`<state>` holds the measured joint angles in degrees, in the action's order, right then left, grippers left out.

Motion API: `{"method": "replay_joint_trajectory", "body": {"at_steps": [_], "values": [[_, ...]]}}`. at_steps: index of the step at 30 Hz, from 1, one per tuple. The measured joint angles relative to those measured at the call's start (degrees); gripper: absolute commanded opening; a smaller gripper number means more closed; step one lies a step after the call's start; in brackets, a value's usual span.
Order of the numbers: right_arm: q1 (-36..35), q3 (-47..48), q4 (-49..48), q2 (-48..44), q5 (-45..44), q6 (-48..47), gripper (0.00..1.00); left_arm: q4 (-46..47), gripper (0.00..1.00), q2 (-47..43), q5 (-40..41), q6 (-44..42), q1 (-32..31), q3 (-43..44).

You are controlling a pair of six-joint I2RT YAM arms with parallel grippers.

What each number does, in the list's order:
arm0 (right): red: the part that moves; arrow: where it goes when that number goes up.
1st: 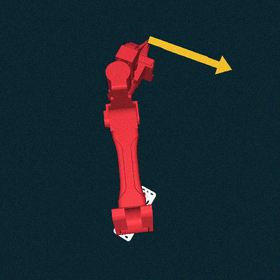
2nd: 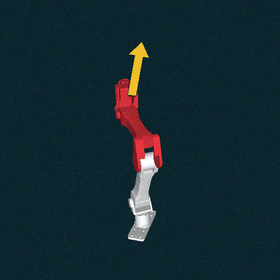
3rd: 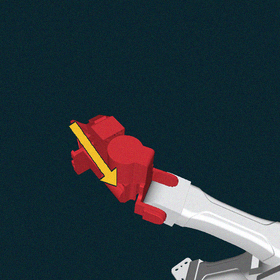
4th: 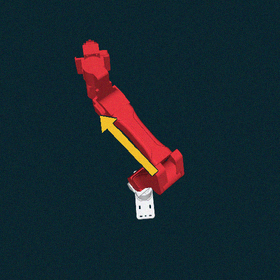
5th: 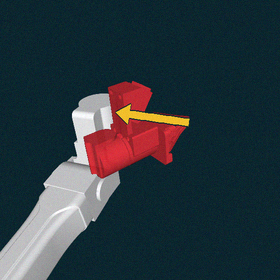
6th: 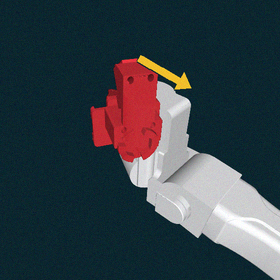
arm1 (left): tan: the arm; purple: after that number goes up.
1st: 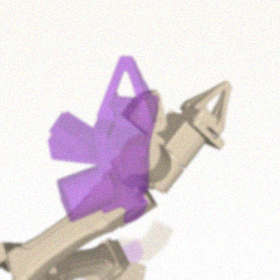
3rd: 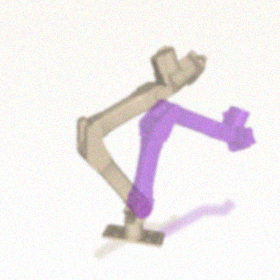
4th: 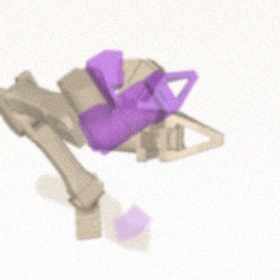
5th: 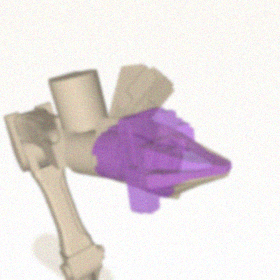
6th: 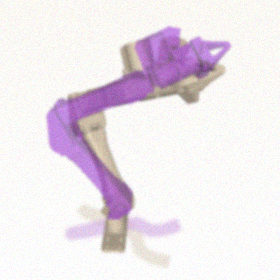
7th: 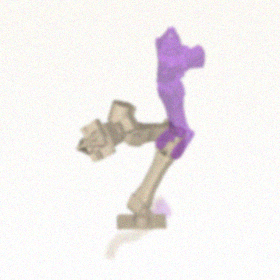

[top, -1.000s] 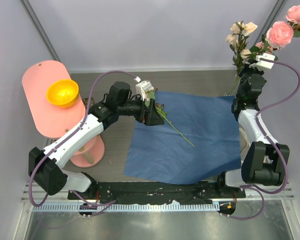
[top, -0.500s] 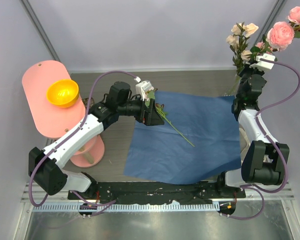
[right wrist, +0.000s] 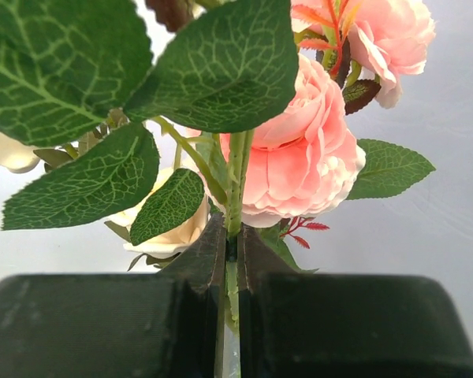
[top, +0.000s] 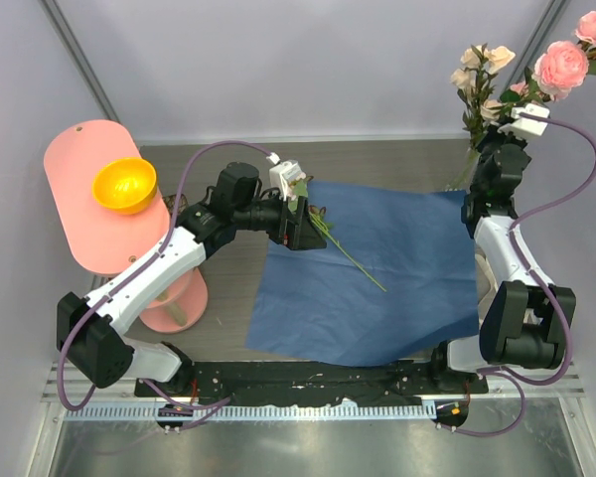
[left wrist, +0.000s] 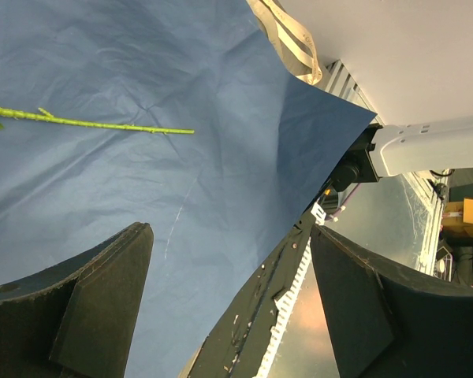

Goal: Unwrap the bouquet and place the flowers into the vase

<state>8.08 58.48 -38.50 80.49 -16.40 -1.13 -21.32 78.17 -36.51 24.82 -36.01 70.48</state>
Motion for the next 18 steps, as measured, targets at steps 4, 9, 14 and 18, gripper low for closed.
{"method": "replay_joint_trajectory", "body": {"at_steps": [4, 9, 14, 18], "values": [[0.0, 0.9, 1.1, 0.0, -1.6, 0.3, 0.01, 0.0, 0.85, 0.0, 0.0, 0.0, 0.0, 0.0], [0.0, 1.4, 1.3, 0.4, -2.0, 0.6, 0.01, 0.0, 0.85, 0.0, 0.0, 0.0, 0.0, 0.0], [-0.3, 1.4, 1.0, 0.6, -2.3, 0.5, 0.01, 0.0, 0.85, 0.0, 0.0, 0.0, 0.0, 0.0], [-0.5, 1.6, 1.5, 0.6, -3.0, 0.6, 0.01, 0.0, 0.85, 0.0, 0.0, 0.0, 0.0, 0.0]]}}
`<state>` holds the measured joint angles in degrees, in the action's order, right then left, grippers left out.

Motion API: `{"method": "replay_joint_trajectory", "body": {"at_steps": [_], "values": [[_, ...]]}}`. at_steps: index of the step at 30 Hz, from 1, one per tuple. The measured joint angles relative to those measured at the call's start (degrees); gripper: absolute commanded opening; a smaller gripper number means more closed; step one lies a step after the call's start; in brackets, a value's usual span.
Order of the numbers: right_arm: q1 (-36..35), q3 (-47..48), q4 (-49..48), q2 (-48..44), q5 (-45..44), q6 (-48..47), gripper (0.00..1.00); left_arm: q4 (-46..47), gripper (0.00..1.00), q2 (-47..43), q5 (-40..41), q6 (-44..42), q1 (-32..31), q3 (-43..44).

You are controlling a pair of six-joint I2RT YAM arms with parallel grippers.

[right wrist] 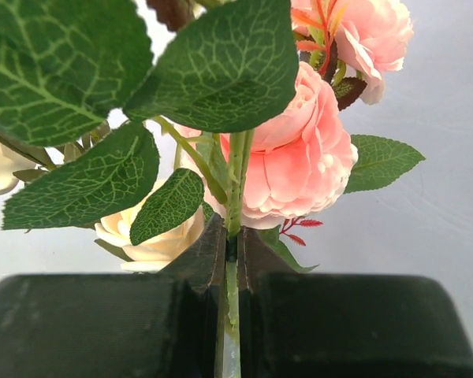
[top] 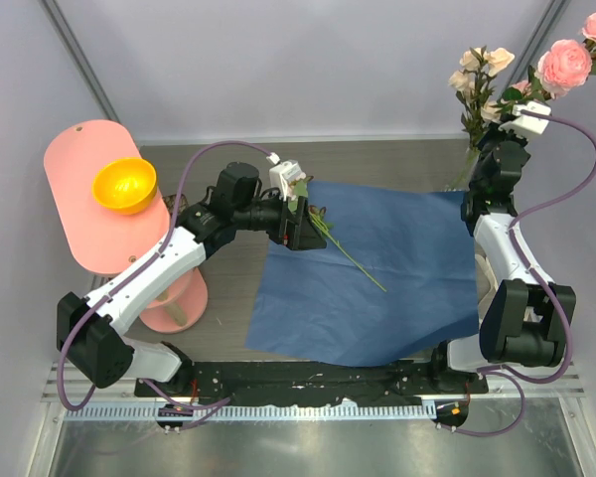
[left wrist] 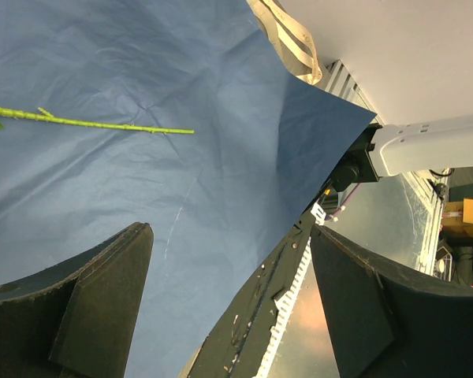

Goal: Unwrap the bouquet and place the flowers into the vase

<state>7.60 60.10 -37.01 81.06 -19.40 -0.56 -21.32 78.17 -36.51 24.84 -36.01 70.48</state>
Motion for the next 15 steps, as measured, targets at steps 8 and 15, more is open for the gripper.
{"method": "replay_joint_trajectory", "body": {"at_steps": [8, 15], "values": [[-0.1, -0.2, 0.1, 0.0, -1.1, 1.2, 0.01, 0.0, 0.86, 0.0, 0.0, 0.1, 0.0, 0.0], [-0.4, -0.9, -1.8, 0.5, -3.0, 2.4, 0.01, 0.0, 0.86, 0.0, 0.0, 0.1, 0.0, 0.0]]}}
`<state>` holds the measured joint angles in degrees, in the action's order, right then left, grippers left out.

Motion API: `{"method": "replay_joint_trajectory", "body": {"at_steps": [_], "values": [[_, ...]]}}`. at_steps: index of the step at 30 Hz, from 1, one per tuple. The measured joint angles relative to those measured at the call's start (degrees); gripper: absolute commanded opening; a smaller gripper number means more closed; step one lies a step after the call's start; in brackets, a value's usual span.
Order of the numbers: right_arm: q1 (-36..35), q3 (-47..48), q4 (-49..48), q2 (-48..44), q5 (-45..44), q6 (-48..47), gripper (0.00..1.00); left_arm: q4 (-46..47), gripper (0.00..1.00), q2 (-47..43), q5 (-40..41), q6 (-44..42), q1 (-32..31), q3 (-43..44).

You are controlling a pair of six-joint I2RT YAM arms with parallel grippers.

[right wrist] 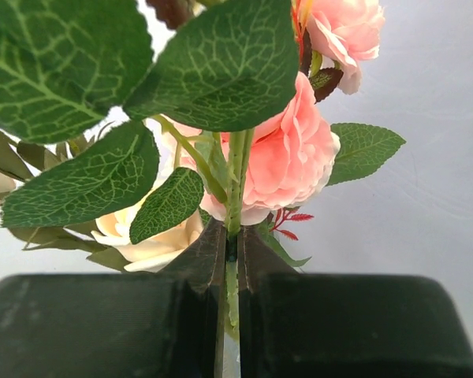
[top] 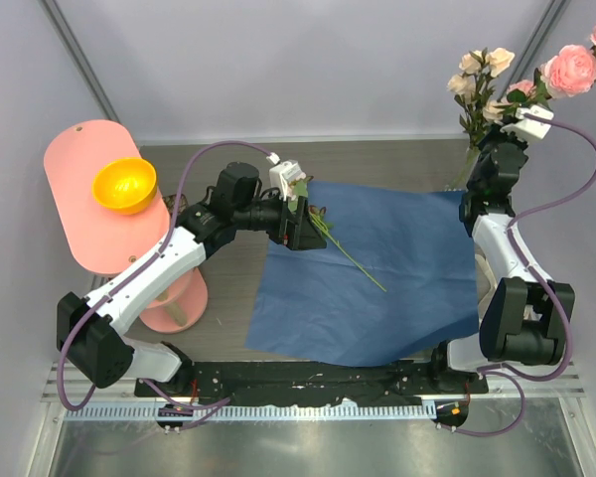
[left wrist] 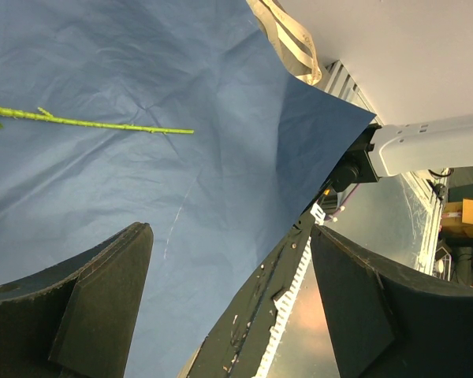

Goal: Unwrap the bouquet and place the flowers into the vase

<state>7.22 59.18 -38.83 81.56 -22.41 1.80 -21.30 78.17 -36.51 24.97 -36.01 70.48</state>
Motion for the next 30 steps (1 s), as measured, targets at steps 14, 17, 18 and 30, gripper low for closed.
{"method": "replay_joint_trajectory", "body": {"at_steps": [14, 17, 18, 30], "values": [[-1.5, -0.1, 6.2, 1.3, -1.0, -2.0, 0.01, 0.0, 0.86, 0.0, -0.2, 0.1, 0.0, 0.0], [-1.5, 0.8, 7.2, 1.3, -0.9, -2.2, 0.01, 0.0, 0.86, 0.0, -0.2, 0.1, 0.0, 0.0], [-1.5, 0.9, 7.2, 1.3, -0.9, -2.2, 0.01, 0.0, 0.86, 0.0, -0.2, 0.1, 0.0, 0.0], [-1.5, -2.0, 3.3, 6.7, -1.1, -2.1, 0.07, 0.0, 0.86, 0.0, -0.2, 0.1, 0.0, 0.0]]}}
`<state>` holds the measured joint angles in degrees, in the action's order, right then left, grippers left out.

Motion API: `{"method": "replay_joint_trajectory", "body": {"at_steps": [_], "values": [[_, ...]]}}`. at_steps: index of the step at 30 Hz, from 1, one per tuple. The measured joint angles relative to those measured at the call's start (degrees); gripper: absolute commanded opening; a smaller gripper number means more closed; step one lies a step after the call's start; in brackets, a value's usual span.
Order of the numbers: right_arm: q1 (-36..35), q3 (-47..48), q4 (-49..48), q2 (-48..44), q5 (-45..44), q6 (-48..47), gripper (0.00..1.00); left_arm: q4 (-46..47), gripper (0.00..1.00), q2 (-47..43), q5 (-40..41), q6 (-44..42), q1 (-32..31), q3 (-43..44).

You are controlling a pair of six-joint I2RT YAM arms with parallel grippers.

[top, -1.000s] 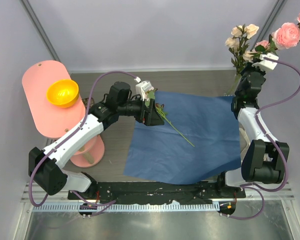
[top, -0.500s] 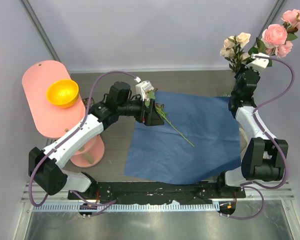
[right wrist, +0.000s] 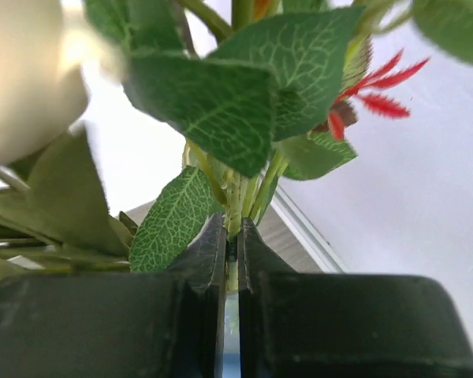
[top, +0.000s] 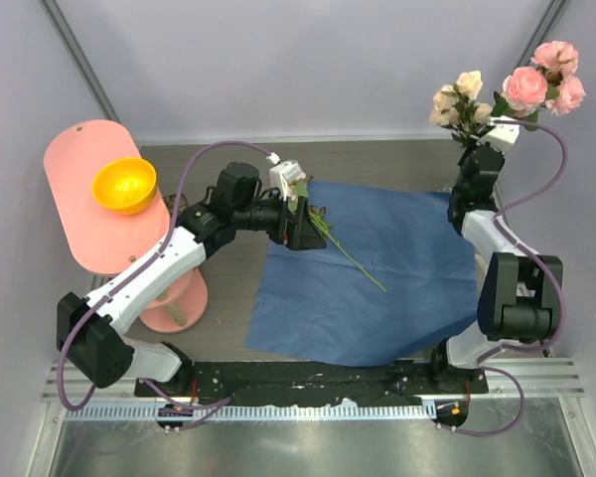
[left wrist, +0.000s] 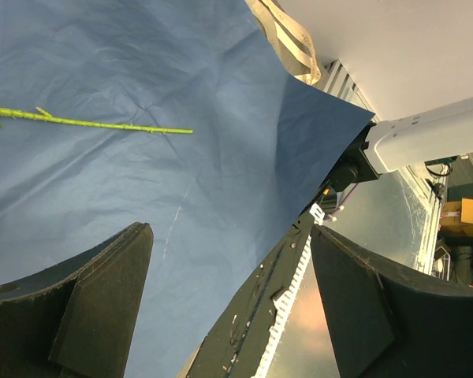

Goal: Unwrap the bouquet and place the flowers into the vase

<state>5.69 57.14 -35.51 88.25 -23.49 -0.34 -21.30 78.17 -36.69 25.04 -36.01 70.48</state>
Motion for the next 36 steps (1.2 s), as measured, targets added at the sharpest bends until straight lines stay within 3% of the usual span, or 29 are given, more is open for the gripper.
{"method": "replay_joint_trajectory", "body": {"at_steps": [9, 15, 23, 29, 33, 36], "values": [[0.0, -1.3, -0.3, 2.1, 0.0, 0.2, 0.25, 0.0, 0.86, 0.0, 0.0, 0.0, 0.0, 0.0], [-0.7, -1.5, 3.0, 2.1, -0.2, 0.2, 0.44, 0.0, 0.86, 0.0, -0.3, 0.1, 0.0, 0.0], [-1.5, -1.5, 9.1, 0.5, -1.9, 0.5, 0.53, 0.5, 0.86, 0.0, -1.2, 1.2, 0.0, 0.0], [-1.6, -1.7, 11.0, -3.6, -4.0, 2.1, 0.75, 1.4, 0.86, 0.2, -2.5, 2.2, 0.0, 0.0], [-1.6, -1.7, 17.2, -7.7, -6.0, 7.5, 0.85, 2.7, 0.86, 1.8, -2.8, 4.0, 0.0, 0.0], [-2.4, -0.7, 26.8, -10.9, -7.7, 14.1, 0.85, 4.0, 0.82, 5.7, -0.9, 7.1, 0.0, 0.3]]}}
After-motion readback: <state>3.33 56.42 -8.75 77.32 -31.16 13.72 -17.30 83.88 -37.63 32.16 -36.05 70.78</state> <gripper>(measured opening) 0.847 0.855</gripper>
